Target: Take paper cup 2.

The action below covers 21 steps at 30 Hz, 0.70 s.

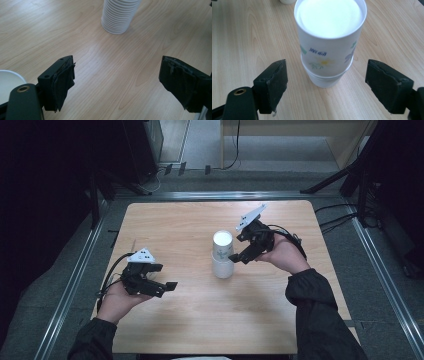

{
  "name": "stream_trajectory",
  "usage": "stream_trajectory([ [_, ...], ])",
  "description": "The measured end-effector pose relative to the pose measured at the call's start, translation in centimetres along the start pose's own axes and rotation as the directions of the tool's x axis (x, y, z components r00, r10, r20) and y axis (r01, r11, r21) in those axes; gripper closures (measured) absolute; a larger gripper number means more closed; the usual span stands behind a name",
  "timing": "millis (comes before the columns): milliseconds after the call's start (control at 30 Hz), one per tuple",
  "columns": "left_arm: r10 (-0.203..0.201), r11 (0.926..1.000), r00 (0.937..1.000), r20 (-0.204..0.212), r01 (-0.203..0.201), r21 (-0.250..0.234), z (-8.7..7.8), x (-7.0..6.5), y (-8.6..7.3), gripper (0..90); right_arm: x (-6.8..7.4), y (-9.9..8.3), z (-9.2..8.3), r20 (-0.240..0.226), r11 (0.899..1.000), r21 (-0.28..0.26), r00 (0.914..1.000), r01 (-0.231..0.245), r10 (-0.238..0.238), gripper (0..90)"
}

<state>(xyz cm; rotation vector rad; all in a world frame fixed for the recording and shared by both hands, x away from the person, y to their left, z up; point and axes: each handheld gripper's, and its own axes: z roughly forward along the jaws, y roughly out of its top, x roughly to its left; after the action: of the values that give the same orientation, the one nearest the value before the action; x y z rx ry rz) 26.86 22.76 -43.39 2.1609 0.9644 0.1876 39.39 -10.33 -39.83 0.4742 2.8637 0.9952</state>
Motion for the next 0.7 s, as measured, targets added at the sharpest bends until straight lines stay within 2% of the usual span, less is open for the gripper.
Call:
stream_trajectory([
  [367, 0.027, 0.9992, 0.9992, 0.029, -0.028, 0.029, 1.1, -0.8, 0.0, 13.4, 0.0, 2.9, 1.4, -0.032, 0.997, 0.068, 0.9988, 0.039, -0.036, 18.6],
  [533, 0.034, 0.9987, 0.9989, 0.033, -0.035, 0.037, 1.4, -0.9, -0.1, 13.4, 0.2, 3.8, 2.1, -0.019, 0.995, 0.085, 0.9982, 0.058, -0.057, 21.0],
  [700, 0.040, 0.9982, 0.9986, 0.033, -0.041, 0.043, 1.6, -1.0, -0.1, 13.6, 0.1, 4.0, 2.0, -0.004, 0.996, 0.075, 0.9990, 0.045, -0.045, 28.2],
])
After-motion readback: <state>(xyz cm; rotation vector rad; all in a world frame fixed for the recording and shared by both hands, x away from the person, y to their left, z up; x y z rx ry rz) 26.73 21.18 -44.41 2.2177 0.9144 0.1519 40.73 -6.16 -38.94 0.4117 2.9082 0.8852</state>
